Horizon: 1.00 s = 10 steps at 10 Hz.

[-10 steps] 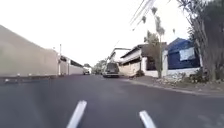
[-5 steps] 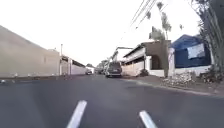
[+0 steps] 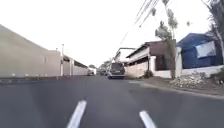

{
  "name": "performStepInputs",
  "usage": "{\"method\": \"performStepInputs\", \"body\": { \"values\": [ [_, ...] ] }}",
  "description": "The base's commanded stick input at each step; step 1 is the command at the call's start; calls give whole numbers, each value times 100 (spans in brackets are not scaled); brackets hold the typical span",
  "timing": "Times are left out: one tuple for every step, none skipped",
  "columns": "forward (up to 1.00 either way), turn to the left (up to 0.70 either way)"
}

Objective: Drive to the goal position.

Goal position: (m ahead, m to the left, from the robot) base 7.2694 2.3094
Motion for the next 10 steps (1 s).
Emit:
{"method": "performStepInputs", "body": {
  "values": [
    [100,0],
    [100,0],
    [100,0],
    [100,0],
    [100,0],
    [100,0],
    [100,0],
    [100,0],
    [100,0],
    [100,0]
  ]
}}
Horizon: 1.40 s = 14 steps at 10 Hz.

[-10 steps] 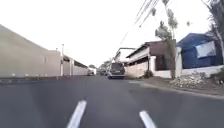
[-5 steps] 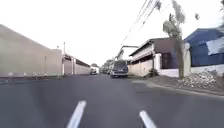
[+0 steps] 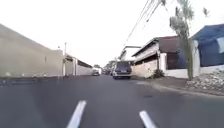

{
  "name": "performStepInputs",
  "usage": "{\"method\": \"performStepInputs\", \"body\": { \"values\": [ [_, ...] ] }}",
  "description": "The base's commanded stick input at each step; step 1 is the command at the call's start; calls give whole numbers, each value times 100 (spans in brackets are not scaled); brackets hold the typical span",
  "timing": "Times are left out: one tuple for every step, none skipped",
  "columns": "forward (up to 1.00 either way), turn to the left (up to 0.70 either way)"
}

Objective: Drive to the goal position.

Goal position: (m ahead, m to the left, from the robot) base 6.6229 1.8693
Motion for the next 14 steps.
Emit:
{"method": "performStepInputs", "body": {
  "values": [
    [100,0],
    [100,0],
    [100,0],
    [100,0],
    [100,0],
    [100,0],
    [100,0],
    [100,0],
    [100,0],
    [100,0],
    [100,-2],
    [100,-7],
    [100,-9],
    [100,-3]
  ]
}}
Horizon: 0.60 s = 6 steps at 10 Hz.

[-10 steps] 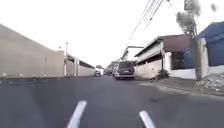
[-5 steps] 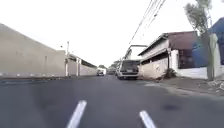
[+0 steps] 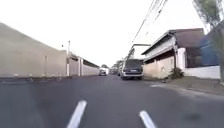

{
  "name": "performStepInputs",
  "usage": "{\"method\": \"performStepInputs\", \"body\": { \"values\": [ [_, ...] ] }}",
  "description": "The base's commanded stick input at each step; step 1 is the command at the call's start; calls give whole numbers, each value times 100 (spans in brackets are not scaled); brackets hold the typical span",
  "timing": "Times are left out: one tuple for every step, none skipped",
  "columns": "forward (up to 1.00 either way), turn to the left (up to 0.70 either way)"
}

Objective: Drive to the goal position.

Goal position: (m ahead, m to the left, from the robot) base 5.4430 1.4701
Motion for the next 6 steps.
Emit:
{"method": "performStepInputs", "body": {
  "values": [
    [100,0],
    [100,0],
    [100,0],
    [100,0],
    [100,0],
    [100,0]
  ]
}}
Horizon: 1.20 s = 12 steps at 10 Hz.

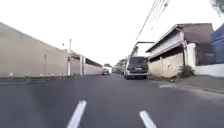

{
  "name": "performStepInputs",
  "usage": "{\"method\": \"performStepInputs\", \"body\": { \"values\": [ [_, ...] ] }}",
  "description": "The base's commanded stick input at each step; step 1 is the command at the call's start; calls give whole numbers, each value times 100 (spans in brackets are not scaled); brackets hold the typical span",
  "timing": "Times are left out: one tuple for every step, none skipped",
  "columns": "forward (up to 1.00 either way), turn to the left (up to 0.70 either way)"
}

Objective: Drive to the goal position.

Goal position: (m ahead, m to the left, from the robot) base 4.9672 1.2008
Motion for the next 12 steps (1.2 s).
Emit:
{"method": "performStepInputs", "body": {
  "values": [
    [100,0],
    [100,0],
    [100,0],
    [100,0],
    [100,0],
    [100,0],
    [100,0],
    [100,0],
    [100,0],
    [100,0],
    [100,0],
    [100,0]
  ]
}}
